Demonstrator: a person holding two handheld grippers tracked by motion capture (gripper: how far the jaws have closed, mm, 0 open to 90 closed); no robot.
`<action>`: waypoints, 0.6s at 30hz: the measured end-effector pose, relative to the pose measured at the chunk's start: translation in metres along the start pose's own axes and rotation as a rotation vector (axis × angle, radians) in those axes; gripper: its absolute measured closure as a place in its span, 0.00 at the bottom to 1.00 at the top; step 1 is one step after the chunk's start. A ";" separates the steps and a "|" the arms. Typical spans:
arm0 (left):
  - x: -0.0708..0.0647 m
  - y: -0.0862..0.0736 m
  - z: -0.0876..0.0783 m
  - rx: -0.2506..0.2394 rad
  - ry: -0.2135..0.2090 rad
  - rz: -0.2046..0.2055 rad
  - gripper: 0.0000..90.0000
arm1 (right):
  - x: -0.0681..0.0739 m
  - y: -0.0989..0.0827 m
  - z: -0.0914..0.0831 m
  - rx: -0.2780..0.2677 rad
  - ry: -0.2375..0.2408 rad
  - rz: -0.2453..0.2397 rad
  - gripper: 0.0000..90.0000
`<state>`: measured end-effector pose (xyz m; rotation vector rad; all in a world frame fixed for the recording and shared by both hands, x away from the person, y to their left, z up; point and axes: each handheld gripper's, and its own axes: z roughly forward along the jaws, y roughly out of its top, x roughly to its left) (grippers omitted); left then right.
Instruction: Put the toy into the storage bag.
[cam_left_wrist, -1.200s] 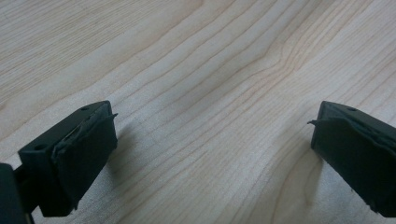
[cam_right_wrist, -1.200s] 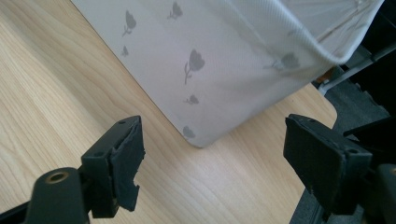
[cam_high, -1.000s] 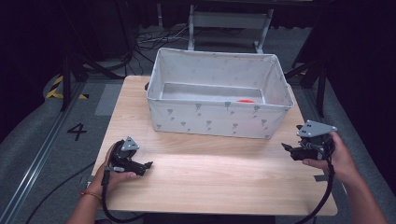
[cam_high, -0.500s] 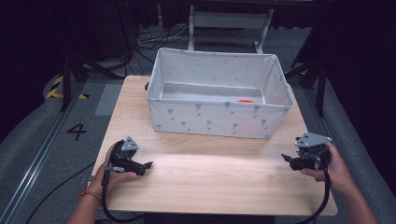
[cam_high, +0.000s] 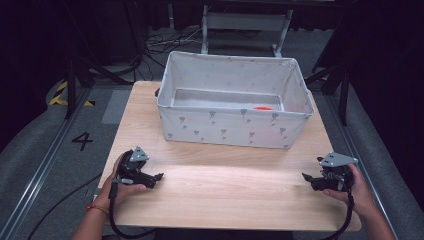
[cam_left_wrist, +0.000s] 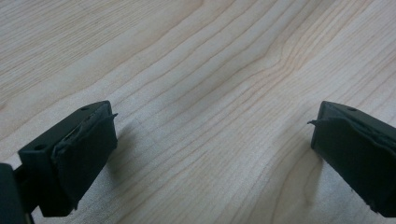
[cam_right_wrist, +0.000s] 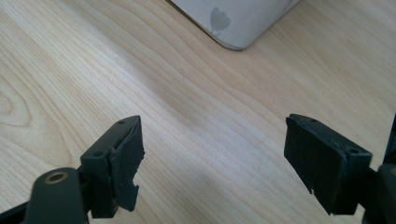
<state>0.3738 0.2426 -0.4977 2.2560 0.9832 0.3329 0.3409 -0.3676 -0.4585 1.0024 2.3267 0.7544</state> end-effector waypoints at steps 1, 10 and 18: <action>0.000 0.000 0.000 0.000 0.000 0.000 0.01 | 0.000 -0.003 0.001 -0.006 0.006 0.016 0.23; 0.000 0.000 0.000 0.000 0.000 0.000 0.01 | -0.002 -0.033 0.002 -0.057 0.048 0.123 0.22; 0.000 0.000 0.000 0.000 0.001 0.000 0.01 | -0.005 -0.053 0.010 -0.062 0.066 0.237 0.21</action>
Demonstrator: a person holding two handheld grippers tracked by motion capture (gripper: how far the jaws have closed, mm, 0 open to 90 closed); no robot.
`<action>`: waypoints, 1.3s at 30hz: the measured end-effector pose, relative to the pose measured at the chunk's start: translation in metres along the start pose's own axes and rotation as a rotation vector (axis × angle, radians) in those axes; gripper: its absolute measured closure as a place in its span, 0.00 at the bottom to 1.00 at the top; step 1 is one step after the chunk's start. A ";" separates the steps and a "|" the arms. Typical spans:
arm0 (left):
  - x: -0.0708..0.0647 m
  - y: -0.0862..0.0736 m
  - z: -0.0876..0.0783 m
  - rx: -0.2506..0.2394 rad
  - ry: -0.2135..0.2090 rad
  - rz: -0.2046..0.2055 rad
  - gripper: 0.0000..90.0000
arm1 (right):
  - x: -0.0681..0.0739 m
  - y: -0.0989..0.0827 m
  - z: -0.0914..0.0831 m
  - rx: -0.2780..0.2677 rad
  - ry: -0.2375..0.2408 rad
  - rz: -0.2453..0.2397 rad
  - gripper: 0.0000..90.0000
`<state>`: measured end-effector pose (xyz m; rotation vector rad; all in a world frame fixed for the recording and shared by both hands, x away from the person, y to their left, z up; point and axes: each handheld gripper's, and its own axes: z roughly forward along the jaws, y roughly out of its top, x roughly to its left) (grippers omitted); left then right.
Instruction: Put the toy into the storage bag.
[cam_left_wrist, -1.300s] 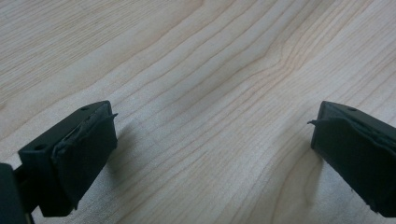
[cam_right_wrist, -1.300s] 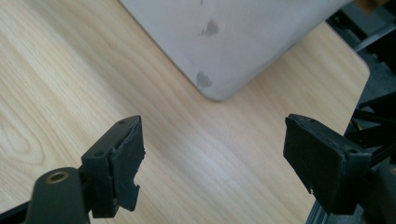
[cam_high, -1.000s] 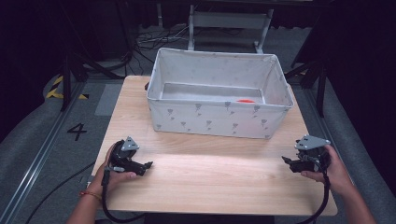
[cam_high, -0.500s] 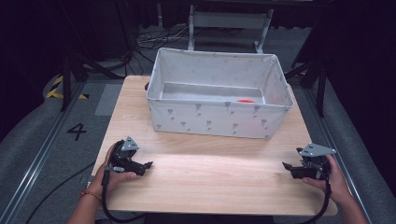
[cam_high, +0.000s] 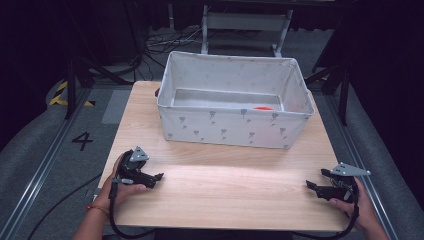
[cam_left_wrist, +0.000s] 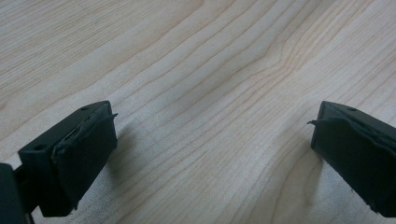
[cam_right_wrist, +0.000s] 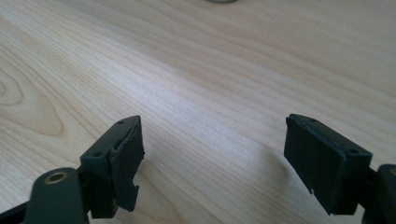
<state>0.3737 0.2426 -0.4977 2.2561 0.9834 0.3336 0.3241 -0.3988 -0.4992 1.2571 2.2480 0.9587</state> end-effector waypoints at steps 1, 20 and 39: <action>0.000 0.000 0.000 0.001 0.001 -0.001 0.01 | -0.001 -0.002 0.002 -0.011 0.008 0.015 0.20; 0.000 0.000 0.000 -0.002 0.003 -0.004 0.01 | 0.000 -0.002 0.003 -0.003 -0.016 0.044 0.16; 0.000 0.001 0.001 0.002 0.014 -0.013 0.00 | 0.001 -0.002 0.003 -0.003 -0.017 0.045 0.16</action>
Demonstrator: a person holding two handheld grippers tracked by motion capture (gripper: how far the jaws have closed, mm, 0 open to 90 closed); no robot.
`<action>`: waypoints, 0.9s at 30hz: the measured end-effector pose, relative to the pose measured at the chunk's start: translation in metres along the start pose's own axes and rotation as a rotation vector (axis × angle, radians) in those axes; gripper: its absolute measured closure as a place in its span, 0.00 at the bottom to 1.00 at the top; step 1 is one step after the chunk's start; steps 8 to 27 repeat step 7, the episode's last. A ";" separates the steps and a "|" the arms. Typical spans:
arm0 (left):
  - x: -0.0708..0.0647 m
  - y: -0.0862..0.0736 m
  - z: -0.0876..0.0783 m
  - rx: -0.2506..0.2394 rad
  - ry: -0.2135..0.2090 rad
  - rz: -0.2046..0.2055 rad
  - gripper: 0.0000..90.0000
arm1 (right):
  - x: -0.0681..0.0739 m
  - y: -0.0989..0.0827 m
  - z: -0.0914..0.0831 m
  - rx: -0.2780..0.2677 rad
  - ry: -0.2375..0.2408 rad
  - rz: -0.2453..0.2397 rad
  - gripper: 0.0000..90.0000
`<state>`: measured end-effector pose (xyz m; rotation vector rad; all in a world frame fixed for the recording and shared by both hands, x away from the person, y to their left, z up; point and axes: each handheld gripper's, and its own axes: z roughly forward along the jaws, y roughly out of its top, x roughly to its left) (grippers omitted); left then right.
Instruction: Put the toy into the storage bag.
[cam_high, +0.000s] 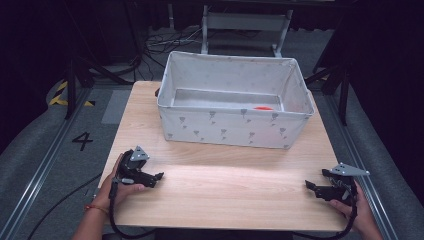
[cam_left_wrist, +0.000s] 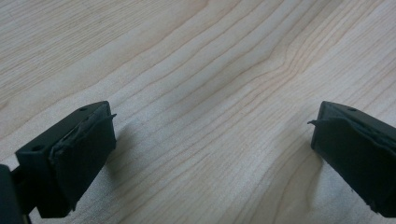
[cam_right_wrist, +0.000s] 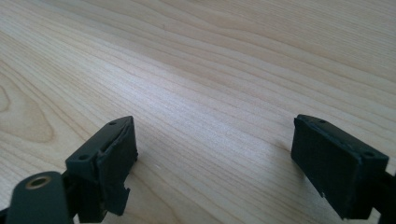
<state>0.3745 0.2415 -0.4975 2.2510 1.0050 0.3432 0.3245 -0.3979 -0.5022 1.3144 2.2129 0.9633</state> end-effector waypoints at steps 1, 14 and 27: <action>0.000 0.000 0.000 -0.002 0.000 0.000 0.00 | 0.000 0.000 0.000 0.000 0.000 0.000 0.16; 0.000 0.000 0.000 -0.002 0.015 -0.017 0.00 | 0.000 0.000 0.000 0.000 -0.001 -0.001 0.16; 0.000 0.000 0.000 -0.002 0.015 -0.017 0.00 | 0.000 0.000 0.000 0.000 -0.001 -0.001 0.16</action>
